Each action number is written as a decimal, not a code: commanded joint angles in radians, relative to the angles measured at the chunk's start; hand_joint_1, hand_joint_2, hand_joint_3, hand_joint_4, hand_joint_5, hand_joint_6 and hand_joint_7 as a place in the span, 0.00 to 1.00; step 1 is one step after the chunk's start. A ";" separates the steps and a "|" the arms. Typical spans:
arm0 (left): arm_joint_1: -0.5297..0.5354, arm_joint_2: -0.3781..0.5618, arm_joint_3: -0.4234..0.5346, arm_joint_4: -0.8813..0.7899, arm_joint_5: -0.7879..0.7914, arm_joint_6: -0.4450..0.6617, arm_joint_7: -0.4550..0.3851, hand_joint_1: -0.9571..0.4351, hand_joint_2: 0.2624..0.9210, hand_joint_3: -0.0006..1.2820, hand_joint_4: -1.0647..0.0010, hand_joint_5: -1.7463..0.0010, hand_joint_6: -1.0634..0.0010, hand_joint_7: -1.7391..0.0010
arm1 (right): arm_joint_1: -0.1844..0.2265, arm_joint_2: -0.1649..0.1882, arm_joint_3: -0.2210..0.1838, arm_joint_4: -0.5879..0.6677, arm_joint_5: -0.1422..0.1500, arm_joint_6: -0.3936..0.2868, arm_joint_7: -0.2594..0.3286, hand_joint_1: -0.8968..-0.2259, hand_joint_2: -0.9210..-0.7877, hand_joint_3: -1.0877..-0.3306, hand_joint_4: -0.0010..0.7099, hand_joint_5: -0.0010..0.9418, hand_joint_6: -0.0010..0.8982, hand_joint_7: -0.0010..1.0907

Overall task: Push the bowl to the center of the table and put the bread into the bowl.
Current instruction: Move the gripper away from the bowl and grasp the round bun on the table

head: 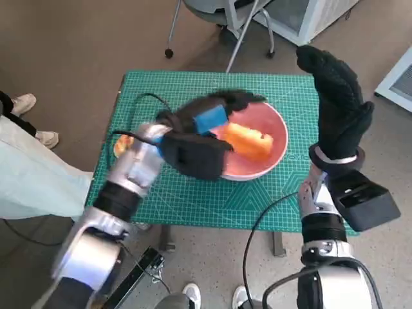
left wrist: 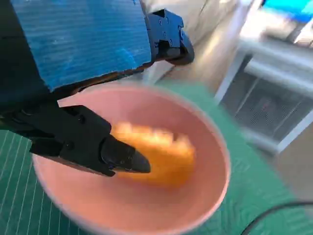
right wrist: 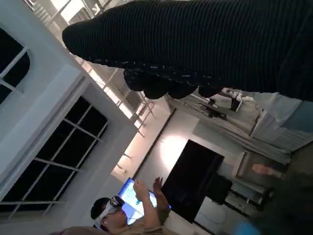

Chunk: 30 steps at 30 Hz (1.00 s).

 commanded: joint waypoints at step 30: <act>0.315 0.457 0.250 -0.139 -0.058 -0.063 -0.014 0.51 0.88 0.00 0.84 1.00 0.70 0.95 | 0.001 -0.005 0.002 0.023 0.035 0.022 0.051 0.55 0.00 0.61 0.46 0.00 0.08 0.70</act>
